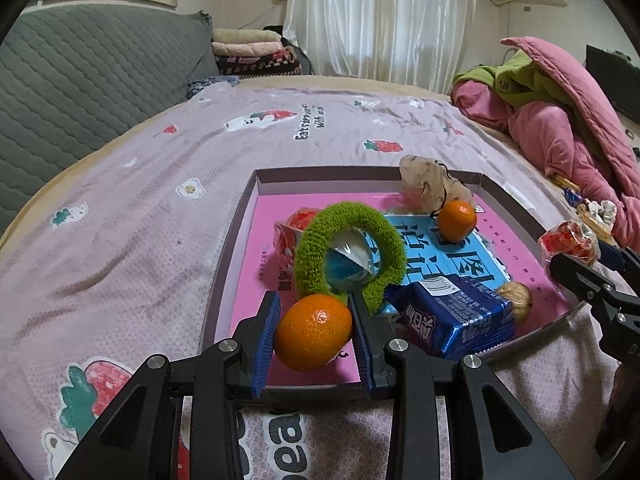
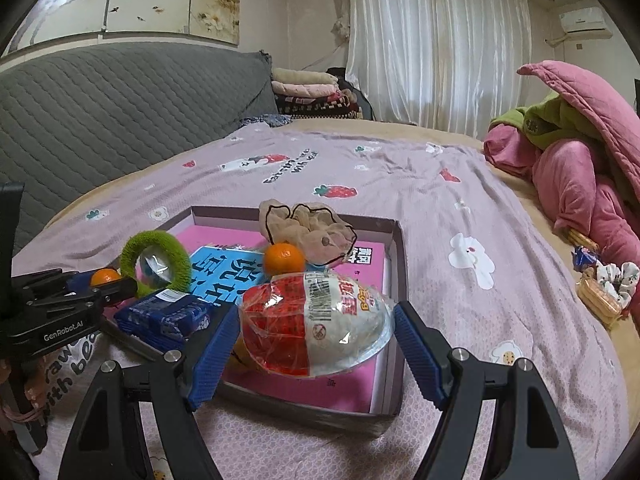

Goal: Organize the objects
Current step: 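Carry the tangerine with left tool while right carries the plastic egg over the tray, then lower the tangerine into the tray and open left tool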

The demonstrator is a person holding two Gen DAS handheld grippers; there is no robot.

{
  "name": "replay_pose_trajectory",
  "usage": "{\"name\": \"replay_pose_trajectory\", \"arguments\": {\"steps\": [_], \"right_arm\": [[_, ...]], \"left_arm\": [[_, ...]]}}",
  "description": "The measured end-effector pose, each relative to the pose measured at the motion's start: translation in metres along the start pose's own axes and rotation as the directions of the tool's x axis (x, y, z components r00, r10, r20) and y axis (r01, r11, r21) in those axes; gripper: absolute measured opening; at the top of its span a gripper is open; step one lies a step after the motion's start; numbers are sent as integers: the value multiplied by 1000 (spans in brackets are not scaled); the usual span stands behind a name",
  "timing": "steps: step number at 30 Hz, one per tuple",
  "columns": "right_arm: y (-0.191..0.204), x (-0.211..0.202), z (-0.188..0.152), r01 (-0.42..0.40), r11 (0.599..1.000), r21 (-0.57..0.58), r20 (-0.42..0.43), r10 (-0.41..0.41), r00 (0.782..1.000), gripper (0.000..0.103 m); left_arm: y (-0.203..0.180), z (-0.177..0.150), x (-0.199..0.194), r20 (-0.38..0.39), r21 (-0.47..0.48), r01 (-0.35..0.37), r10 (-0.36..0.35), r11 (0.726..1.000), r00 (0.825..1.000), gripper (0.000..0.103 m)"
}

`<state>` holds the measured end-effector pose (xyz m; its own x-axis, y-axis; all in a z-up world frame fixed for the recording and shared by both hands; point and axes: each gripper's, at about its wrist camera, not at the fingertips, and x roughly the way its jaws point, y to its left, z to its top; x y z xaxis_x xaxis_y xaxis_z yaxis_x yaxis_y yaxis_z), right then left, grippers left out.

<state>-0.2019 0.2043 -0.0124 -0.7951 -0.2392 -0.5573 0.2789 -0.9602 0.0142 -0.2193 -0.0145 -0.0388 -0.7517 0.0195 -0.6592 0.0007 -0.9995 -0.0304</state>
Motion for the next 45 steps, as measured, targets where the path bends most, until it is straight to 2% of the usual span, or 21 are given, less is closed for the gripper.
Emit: {"name": "replay_pose_trajectory", "arguments": {"steps": [13,23,34,39,45], "right_arm": [[-3,7,-1,11,1000,2,-28,-11,1000,78],[-3,18,-4,17,1000,5,-88,-16,996,78],[1,22,-7,4,1000,-4,-123,-5,992,79],[3,21,-7,3,1000,-1,-122,-3,992,79],[3,18,-10,-1,1000,-1,-123,1,992,79]], "left_arm": [[0,-2,9,-28,-3,4,-5,1000,1000,35],[1,2,18,-73,-19,19,-20,1000,997,36],[1,1,13,-77,-21,16,-17,1000,997,36],[-3,0,7,-69,-11,12,-13,1000,998,46],[-2,0,3,-74,-14,8,-9,1000,997,47]]}}
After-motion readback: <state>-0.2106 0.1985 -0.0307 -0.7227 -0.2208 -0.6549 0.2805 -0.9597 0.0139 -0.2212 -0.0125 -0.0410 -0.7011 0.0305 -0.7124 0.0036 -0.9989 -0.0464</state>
